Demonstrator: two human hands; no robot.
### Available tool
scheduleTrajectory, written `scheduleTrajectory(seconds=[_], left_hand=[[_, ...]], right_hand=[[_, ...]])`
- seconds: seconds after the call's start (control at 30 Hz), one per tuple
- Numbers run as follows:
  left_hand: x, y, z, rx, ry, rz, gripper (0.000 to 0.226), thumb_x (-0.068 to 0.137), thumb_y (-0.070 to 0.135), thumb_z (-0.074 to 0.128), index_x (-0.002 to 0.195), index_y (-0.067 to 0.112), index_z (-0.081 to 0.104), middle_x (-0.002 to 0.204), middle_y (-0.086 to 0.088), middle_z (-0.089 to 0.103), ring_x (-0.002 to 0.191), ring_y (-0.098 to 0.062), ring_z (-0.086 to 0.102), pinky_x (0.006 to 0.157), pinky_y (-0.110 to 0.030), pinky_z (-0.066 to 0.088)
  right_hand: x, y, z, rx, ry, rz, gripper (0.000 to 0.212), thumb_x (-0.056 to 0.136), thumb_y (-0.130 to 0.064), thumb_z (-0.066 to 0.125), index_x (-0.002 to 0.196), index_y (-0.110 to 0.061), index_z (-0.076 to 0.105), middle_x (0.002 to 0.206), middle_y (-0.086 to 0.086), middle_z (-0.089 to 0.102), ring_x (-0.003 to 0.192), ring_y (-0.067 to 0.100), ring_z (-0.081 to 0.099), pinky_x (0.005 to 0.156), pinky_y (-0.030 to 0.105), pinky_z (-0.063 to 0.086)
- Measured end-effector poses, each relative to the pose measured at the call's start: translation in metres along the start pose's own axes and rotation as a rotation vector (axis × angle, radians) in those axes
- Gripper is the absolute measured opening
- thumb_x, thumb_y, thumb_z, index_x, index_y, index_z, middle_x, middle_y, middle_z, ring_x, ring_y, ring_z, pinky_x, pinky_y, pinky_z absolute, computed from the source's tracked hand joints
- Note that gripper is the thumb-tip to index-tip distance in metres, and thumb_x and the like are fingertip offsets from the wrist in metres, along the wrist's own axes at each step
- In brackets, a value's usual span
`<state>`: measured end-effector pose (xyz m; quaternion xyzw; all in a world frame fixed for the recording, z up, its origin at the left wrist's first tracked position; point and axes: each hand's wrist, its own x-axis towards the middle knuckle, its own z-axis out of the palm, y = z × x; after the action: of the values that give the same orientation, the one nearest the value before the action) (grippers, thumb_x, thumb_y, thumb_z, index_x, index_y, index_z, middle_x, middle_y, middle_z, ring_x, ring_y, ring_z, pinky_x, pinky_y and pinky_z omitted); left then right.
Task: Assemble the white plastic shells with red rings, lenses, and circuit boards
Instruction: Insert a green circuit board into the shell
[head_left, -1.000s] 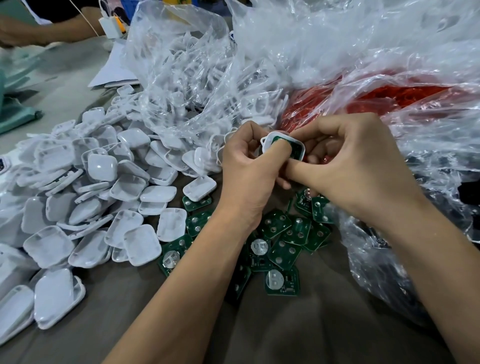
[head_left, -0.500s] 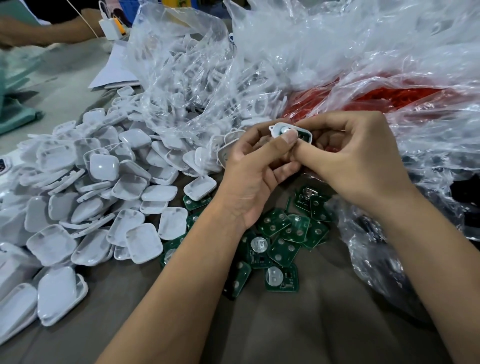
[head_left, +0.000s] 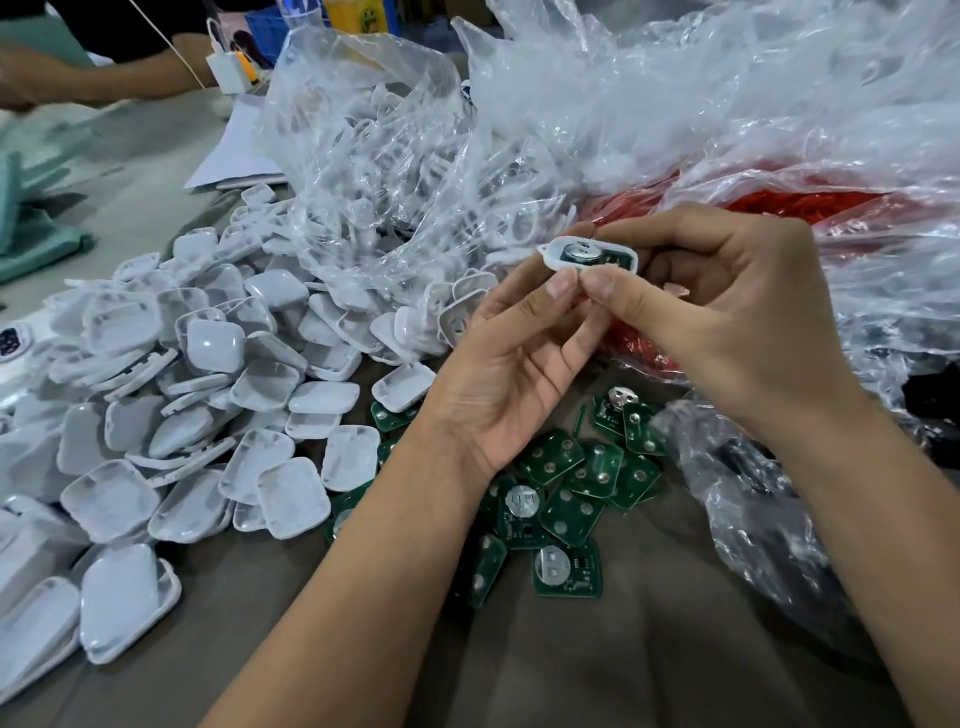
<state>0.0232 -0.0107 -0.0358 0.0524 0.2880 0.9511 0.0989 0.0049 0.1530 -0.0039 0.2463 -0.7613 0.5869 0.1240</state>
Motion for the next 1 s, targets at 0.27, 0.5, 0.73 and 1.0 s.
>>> scheduleTrajectory(seconds=[0.27, 0.5, 0.73, 1.0], left_hand=[[0.0, 0.0022, -0.0026, 0.014, 0.001, -0.038, 0.007, 0.082, 0.011, 0.071, 0.088, 0.01, 0.076, 0.087, -0.004, 0.073, 0.079, -0.013, 0.072, 0.072, -0.024, 0.061], [0.0023, 0.0016, -0.0036, -0.072, -0.007, -0.009, 0.006, 0.083, 0.004, 0.069, 0.088, 0.001, 0.068, 0.082, -0.008, 0.068, 0.08, -0.019, 0.074, 0.073, -0.03, 0.063], [0.0035, 0.0006, -0.0055, -0.09, -0.017, -0.021, 0.012, 0.083, 0.002, 0.071, 0.093, -0.005, 0.074, 0.097, -0.017, 0.069, 0.092, -0.027, 0.076, 0.081, -0.034, 0.063], [0.0029, 0.0004, -0.0042, -0.102, 0.031, -0.024, 0.012, 0.092, 0.001, 0.063, 0.088, -0.004, 0.072, 0.096, -0.019, 0.07, 0.091, -0.03, 0.076, 0.077, -0.033, 0.063]], right_hand=[[-0.0003, 0.0016, 0.0024, -0.22, 0.067, -0.148, 0.045, 0.086, -0.044, 0.082, 0.12, -0.015, 0.075, 0.109, 0.0, 0.068, 0.082, 0.012, 0.067, 0.066, 0.029, 0.061], [-0.002, 0.0003, 0.0037, -0.407, 0.048, -0.322, 0.031, 0.097, -0.035, 0.072, 0.119, -0.013, 0.077, 0.12, 0.012, 0.061, 0.103, 0.023, 0.059, 0.079, 0.035, 0.051], [-0.0019, -0.0008, 0.0026, -0.412, 0.068, -0.323, 0.026, 0.1, -0.033, 0.069, 0.111, -0.012, 0.08, 0.114, 0.012, 0.064, 0.099, 0.021, 0.057, 0.08, 0.033, 0.046], [-0.0019, -0.0008, 0.0062, -0.362, 0.073, -0.277, 0.029, 0.1, -0.033, 0.068, 0.107, -0.007, 0.078, 0.106, 0.006, 0.065, 0.104, 0.025, 0.063, 0.08, 0.038, 0.052]])
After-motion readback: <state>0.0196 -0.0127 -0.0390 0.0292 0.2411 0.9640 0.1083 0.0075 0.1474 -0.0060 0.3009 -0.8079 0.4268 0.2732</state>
